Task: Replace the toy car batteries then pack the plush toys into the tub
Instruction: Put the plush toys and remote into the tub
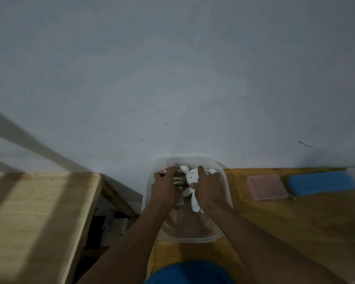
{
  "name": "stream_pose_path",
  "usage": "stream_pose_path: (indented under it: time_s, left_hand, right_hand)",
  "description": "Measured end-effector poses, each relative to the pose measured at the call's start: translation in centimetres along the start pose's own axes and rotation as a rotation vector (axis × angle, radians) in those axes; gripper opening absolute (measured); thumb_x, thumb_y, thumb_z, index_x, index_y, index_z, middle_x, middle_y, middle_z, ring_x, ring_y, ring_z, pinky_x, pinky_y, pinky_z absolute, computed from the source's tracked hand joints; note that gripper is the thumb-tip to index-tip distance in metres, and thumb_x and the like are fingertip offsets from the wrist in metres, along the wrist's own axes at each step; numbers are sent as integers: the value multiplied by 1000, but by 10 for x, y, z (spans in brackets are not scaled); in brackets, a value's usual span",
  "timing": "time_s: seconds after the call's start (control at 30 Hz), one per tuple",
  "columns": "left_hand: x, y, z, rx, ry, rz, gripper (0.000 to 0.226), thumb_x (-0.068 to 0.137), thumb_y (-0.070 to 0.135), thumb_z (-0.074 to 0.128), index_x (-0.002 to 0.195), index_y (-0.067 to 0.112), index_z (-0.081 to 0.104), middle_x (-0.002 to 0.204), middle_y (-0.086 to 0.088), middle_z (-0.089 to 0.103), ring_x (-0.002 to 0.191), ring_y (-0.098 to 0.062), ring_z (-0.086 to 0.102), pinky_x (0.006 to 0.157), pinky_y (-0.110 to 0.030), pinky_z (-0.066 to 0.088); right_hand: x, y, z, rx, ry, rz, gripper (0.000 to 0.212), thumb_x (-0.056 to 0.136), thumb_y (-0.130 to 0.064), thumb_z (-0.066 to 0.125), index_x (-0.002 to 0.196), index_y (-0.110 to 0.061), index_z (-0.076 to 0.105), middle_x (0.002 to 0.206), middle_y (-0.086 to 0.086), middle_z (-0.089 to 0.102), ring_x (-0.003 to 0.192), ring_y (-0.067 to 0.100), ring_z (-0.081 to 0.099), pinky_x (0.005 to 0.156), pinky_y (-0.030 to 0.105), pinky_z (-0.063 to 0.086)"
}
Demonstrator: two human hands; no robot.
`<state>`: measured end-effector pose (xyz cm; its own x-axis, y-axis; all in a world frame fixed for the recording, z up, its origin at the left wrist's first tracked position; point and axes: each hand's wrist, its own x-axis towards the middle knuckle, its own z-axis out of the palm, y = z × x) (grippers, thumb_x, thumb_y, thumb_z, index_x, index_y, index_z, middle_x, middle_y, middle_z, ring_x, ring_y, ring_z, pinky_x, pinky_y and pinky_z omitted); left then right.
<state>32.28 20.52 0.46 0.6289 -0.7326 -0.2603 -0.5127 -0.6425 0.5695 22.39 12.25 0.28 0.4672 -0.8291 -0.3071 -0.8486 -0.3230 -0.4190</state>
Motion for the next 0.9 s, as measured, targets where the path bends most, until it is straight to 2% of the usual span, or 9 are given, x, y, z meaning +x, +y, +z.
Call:
stream_pose_path:
  time_s: [0.07, 0.13, 0.17, 0.23, 0.37, 0.47, 0.57, 0.73, 0.9]
  left_hand:
    - [-2, 4, -1, -11, -10, -7, 61, 90, 18, 61, 145, 30, 36, 143, -13, 37, 123, -31, 50, 106, -35, 43]
    - [-7, 8, -6, -14, -2, 27, 53, 95, 21, 54, 145, 31, 37, 143, -11, 41, 122, -30, 51, 99, -31, 46]
    - [-12, 11, -9, -6, 2, 38, 51, 97, 21, 51, 145, 32, 37, 141, -11, 43, 121, -30, 51, 95, -29, 46]
    - [-24, 18, -18, 45, 39, 58, 54, 95, 17, 53, 145, 29, 36, 138, -14, 44, 119, -30, 52, 97, -32, 47]
    - [-59, 35, -35, 100, 181, 189, 52, 92, 17, 56, 142, 21, 41, 137, -14, 46, 116, -31, 55, 96, -36, 47]
    - [-84, 46, -39, 127, 209, 272, 51, 91, 20, 58, 139, 17, 43, 135, -15, 49, 116, -33, 54, 97, -41, 45]
    - [-112, 53, -27, 207, 232, 394, 46, 88, 27, 56, 132, 18, 48, 127, -13, 56, 112, -32, 55, 95, -45, 46]
    - [-167, 73, 9, 226, 147, 415, 46, 91, 29, 53, 135, 18, 47, 127, -13, 54, 111, -32, 55, 82, -40, 46]
    - [-221, 92, 59, 236, -4, 354, 51, 92, 29, 55, 140, 18, 41, 130, -15, 49, 115, -35, 53, 87, -42, 47]
  right_hand:
    - [-3, 1, -3, 12, -12, -24, 65, 97, -28, 51, 152, -20, 16, 149, 20, 31, 139, 30, 29, 106, 35, 36]
    - [-9, 2, -9, 10, -10, -59, 63, 98, -26, 50, 152, -21, 17, 148, 16, 35, 137, 28, 35, 105, 34, 37]
    - [-14, 3, -14, -2, 4, -87, 59, 98, -24, 48, 150, -21, 20, 145, 16, 40, 133, 29, 40, 102, 35, 40]
    - [-29, 5, -26, -27, 43, -128, 47, 99, -24, 43, 144, -21, 30, 133, 15, 51, 119, 31, 51, 93, 38, 45]
    - [-68, 15, -56, -121, 205, -239, 33, 97, -28, 44, 130, -23, 46, 121, 8, 57, 106, 27, 57, 82, 35, 48]
    - [-96, 35, -71, -97, 226, -233, 32, 92, -29, 51, 123, -22, 50, 118, 9, 57, 107, 30, 57, 85, 39, 50]
    - [-128, 62, -78, -80, 231, -180, 34, 93, -34, 48, 125, -20, 49, 120, 11, 56, 112, 32, 53, 88, 42, 49]
    - [-177, 113, -81, -107, 239, -105, 40, 93, -36, 52, 129, -21, 49, 127, 12, 52, 113, 32, 52, 92, 40, 47]
    - [-215, 162, -75, -116, 115, -42, 44, 93, -34, 51, 135, -24, 43, 130, 14, 45, 113, 35, 50, 88, 38, 44]
